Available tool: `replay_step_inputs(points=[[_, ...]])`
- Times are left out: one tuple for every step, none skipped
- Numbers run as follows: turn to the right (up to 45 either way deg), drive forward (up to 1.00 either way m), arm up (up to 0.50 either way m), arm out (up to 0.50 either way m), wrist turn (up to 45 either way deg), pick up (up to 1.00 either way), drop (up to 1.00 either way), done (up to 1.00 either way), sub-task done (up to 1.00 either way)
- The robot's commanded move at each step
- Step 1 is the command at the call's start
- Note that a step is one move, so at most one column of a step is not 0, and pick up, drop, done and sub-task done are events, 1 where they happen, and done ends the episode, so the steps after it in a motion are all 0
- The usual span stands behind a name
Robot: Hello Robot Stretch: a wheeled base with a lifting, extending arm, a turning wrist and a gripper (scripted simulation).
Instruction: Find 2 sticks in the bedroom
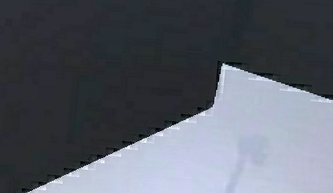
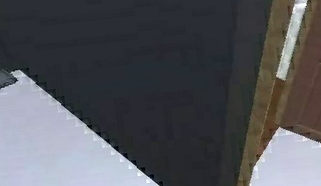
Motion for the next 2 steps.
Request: replay_step_inputs(points=[[33.0,0.0,0.0,0.0,0.0,0.0,0.0,0.0,0.0],[0.0,1.0,0.0,0.0,0.0,0.0,0.0,0.0,0.0]])
